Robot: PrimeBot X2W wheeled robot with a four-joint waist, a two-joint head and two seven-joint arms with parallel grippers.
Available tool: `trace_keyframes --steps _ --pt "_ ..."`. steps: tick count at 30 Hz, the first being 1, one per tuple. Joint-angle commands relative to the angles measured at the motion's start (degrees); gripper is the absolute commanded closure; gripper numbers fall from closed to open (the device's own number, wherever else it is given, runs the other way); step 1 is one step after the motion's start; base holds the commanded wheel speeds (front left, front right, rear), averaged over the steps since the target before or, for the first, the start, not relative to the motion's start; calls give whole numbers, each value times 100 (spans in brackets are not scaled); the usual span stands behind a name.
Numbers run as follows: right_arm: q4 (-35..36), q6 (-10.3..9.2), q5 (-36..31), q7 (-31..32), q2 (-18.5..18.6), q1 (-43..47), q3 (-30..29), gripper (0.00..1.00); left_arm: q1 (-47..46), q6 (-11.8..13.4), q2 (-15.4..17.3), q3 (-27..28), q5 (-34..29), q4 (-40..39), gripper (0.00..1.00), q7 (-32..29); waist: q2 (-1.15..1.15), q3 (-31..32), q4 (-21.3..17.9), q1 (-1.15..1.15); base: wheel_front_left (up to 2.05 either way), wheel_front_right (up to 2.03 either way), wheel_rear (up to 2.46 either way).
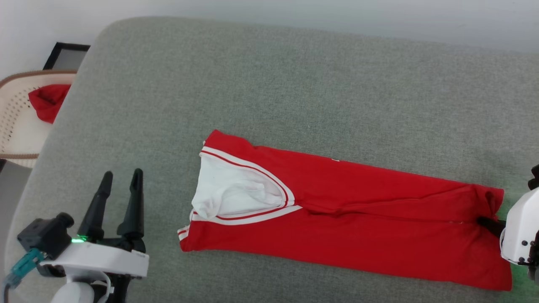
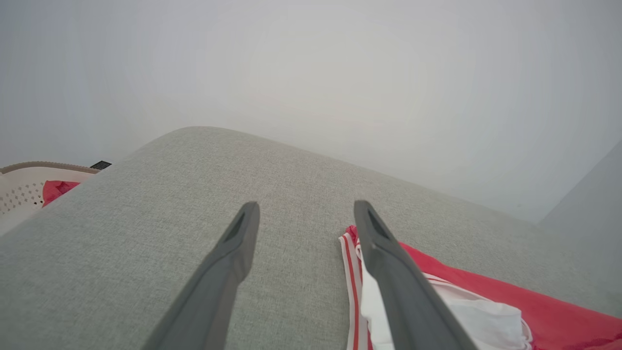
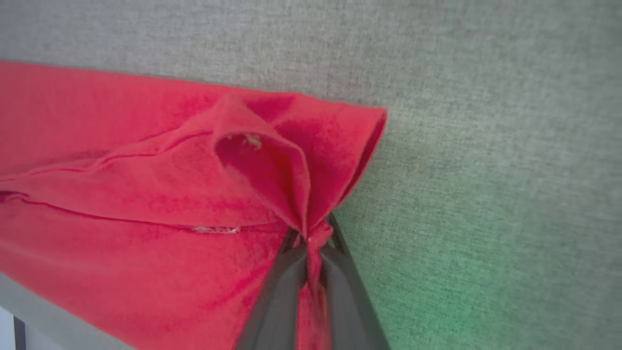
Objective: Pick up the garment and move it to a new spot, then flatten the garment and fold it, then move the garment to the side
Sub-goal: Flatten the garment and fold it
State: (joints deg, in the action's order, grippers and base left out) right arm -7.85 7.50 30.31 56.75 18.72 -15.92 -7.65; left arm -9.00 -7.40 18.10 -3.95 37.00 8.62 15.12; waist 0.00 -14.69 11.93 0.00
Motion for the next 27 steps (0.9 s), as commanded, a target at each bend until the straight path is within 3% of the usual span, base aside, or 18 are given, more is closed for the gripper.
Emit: trace_keyframes --steps 1,16,23,27 --pt "-98 -5 -14 -18 52 -1 -40 100 91 -14 0 46 38 -13 0 -4 0 65 -41 0 0 0 0" --pt "-574 -4 -242 -346 757 -288 -620 100 495 -14 14 271 -9 -64 0 -4 0 376 -345 0 0 0 0" --pt "-606 -4 -456 -271 845 -215 -904 100 660 -15 29 348 -12 -70 0 -4 0 541 -498 0 0 0 0" --pt "-403 -4 -234 -118 683 -184 -947 100 739 -15 47 384 -13 -52 0 -4 0 642 -581 0 0 0 0"
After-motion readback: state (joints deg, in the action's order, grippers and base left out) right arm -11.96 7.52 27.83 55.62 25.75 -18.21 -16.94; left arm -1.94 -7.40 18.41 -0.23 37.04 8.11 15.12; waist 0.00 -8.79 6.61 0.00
